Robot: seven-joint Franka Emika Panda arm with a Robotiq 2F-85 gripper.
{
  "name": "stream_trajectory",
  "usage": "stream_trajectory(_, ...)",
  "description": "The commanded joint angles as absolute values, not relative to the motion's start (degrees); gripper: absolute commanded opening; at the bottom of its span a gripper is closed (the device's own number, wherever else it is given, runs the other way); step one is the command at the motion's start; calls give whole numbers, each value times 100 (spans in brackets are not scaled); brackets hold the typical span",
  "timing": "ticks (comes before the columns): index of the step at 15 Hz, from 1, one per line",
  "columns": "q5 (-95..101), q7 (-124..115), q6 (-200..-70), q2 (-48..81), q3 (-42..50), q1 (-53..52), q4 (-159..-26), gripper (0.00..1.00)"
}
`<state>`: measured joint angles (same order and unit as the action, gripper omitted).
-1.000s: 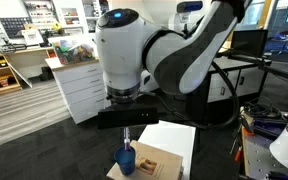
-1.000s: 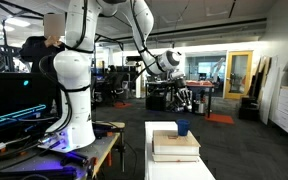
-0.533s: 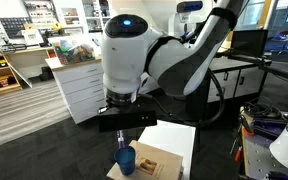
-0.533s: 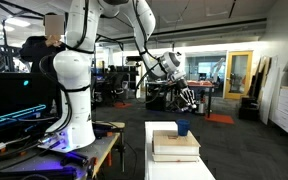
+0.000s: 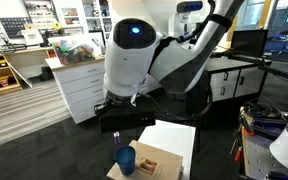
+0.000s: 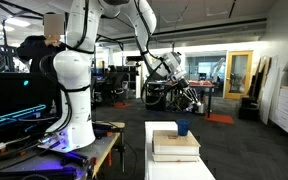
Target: Pick up the pen from the top of the books and put it in the blue cup.
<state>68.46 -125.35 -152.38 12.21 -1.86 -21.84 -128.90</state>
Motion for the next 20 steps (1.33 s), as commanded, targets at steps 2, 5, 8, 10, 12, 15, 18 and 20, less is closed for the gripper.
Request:
stream_trajectory(2,7549,-13042,-15235,1243,-128,-2252,-12855,6)
stream_trajectory(5,7864,-13130,-15225,1216,-127,-2236,-12888,7)
stream_trajectory(8,8292,-13318,-15236,1196,-104,-2220,-12934,7)
stream_trajectory(10,8584,-13445,-15242,1197,-89,-2207,-12955,6)
stream_trajectory(12,8846,-13567,-15246,1190,-71,-2194,-12977,6)
stream_trajectory(15,9210,-13770,-15262,1183,-38,-2184,-13006,6)
stream_trajectory(18,9639,-14101,-15249,1191,-26,-2189,-13063,6)
stream_trajectory(20,9952,-14381,-15236,1195,-32,-2192,-13123,7)
